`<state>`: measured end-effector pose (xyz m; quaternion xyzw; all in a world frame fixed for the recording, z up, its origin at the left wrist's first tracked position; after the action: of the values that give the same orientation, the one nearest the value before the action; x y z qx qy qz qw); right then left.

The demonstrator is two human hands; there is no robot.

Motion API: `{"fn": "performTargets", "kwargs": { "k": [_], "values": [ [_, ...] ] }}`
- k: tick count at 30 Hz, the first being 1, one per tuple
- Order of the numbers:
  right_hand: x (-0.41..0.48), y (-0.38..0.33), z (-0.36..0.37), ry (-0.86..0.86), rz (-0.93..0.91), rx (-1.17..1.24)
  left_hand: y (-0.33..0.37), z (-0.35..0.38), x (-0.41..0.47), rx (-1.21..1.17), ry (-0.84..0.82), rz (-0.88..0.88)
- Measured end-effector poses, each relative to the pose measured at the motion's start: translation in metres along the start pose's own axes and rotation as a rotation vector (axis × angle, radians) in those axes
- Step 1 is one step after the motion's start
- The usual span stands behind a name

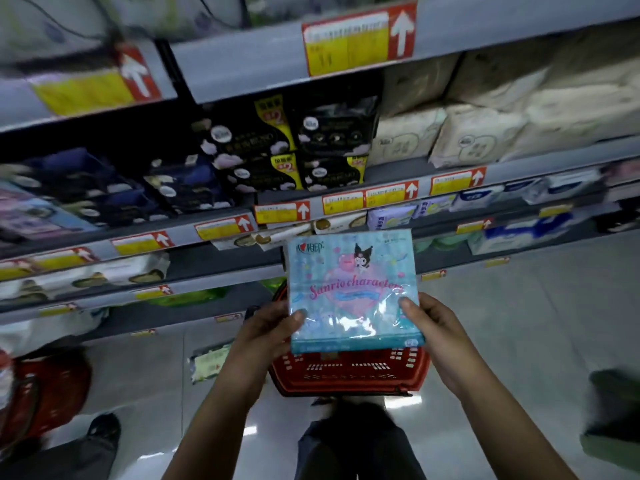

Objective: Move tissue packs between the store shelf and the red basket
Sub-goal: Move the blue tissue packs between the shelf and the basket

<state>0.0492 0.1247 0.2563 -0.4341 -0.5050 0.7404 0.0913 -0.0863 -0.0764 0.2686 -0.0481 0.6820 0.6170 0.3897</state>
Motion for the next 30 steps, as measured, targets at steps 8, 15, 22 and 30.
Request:
{"fn": "performTargets", "kwargs": {
  "k": [8, 15, 22, 30],
  "values": [
    [-0.038, -0.077, 0.005, -0.034, -0.172, 0.010, 0.080, 0.013, -0.030, 0.042, -0.167, 0.143],
    [-0.073, -0.128, 0.005, 0.021, -0.266, 0.032, 0.133, 0.027, -0.063, 0.042, -0.235, 0.237],
    [-0.111, -0.174, 0.005, 0.083, -0.412, 0.065, 0.176, 0.032, -0.087, 0.066, -0.201, 0.337],
    [-0.143, -0.218, 0.013, 0.120, -0.535, 0.089, 0.217, 0.042, -0.106, -0.068, -0.237, 0.381]
  ]
}}
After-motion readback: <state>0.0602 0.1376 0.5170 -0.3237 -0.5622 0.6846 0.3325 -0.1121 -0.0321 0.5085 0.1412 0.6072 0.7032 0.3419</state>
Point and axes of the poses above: each hand's wrist, its own x-axis towards the middle knuckle, its own z-axis out of the palm, y = z × x, the point moved 8 cm from there along x, towards the middle knuckle, and after that the axes turned 5 degrees about y, right-handed, at the moved point
